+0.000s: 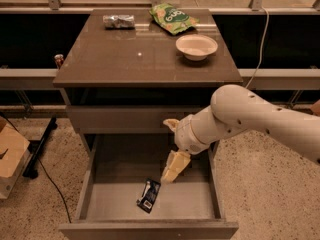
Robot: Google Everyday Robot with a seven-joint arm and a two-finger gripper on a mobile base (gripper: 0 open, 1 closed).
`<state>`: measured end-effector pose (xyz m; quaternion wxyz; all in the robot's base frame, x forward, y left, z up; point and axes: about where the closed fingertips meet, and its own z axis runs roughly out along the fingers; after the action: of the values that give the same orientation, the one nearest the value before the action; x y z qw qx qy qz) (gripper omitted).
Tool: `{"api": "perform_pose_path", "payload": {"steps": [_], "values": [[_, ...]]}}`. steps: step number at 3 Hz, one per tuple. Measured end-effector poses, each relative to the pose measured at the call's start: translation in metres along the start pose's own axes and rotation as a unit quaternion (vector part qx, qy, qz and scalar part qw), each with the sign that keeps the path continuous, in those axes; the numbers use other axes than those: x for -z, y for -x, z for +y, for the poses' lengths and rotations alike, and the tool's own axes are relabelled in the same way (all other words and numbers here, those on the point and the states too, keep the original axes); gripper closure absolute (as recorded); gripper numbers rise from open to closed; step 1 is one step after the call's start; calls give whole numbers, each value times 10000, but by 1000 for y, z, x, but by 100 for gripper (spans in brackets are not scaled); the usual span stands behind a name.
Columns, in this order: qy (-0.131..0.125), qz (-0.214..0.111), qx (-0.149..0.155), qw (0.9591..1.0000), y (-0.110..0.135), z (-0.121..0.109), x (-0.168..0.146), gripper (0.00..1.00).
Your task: Pick rxbar blueberry from middle drawer and place on counter
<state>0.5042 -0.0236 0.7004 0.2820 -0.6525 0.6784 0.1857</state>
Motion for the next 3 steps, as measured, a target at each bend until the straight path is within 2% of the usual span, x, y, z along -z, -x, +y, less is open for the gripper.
{"api": "perform_pose_path", "payload": {"steps": [1,2,3], "values": [[127,-163,-94,9997,-8,6,-32,0],[190,-199,-176,9995,-18,9,-58,0],[214,-379,-252,9987,-27,13,-91,0]]}}
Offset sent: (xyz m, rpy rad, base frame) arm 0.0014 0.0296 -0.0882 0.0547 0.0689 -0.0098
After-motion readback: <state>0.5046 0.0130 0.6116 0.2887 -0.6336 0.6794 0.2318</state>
